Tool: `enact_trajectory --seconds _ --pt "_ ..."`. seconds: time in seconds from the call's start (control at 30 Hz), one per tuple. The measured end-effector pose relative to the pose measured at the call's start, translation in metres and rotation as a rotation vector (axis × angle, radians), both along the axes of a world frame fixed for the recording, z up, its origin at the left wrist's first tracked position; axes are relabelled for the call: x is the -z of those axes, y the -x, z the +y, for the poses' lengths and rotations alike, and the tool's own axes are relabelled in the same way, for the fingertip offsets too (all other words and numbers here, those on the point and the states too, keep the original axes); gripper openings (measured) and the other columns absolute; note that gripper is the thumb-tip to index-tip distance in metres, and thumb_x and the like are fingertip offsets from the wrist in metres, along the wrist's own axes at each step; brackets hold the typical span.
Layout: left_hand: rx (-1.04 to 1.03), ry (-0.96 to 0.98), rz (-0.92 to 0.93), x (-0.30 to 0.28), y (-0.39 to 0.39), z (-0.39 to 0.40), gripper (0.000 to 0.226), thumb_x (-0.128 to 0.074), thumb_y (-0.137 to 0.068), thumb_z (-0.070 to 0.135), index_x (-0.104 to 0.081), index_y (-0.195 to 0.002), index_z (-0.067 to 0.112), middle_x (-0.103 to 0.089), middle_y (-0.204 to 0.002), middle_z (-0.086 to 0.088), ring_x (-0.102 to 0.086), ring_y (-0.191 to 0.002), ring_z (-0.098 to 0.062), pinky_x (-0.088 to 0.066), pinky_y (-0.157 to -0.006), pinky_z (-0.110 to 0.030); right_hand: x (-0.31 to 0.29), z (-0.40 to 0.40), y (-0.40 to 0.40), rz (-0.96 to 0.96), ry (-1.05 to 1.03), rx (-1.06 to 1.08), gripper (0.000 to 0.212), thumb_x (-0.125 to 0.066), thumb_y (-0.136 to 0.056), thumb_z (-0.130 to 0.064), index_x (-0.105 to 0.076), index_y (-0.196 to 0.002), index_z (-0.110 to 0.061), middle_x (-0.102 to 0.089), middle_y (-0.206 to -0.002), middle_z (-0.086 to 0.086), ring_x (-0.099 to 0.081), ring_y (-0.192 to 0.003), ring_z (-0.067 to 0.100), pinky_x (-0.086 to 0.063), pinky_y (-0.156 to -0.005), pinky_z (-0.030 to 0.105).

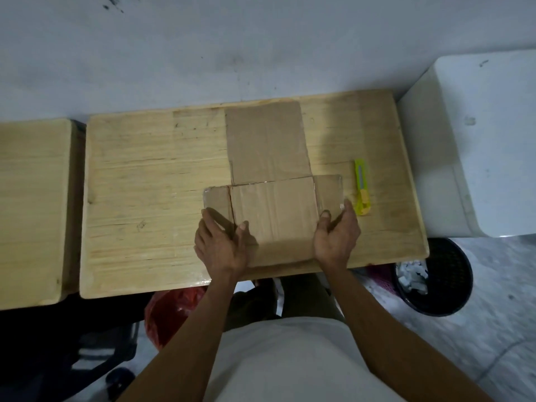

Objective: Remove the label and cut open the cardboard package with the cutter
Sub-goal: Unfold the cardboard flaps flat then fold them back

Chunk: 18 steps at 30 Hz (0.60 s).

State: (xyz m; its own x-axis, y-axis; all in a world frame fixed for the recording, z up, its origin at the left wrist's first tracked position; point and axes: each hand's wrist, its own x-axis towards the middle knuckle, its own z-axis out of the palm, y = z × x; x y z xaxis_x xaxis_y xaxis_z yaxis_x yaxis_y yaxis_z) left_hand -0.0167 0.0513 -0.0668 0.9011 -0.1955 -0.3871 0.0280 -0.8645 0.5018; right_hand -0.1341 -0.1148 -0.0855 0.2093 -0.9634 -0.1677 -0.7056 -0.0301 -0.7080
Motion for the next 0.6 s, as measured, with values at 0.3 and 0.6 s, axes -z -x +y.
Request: enact_trajectory --seconds 0.3,0.6 --pt "-0.046 0.174 -0.160 -0.022 -0.002 -0.002 0.082 -0.057 -0.094 0.054 -0.018 -0.157 0.018 -0.048 -0.139 -0.017 -0.042 -0.128 -0.034 -0.038 -0.103 -0.053 -0.036 -0.004 -0.003 -0.204 -0.120 0.039 0.051 -0.056 -0.096 -0.034 -0.039 -0.144 -0.026 -0.059 -0.132 -0.002 -0.057 -0.117 0.018 -0.049 -0.100 0.036" --pt "0.318 0.201 -0.180 -0.007 0.006 -0.014 0.064 -0.036 -0.103 0.048 -0.027 -0.157 0.014 -0.026 -0.163 -0.012 -0.023 -0.151 -0.026 -0.026 -0.121 -0.048 -0.037 0.025 -0.021 -0.101 -0.144 -0.466 0.052 -0.034 -0.103 -0.045 -0.023 -0.153 -0.036 -0.031 -0.158 -0.010 -0.026 -0.139 0.001 -0.024 -0.110 0.026"
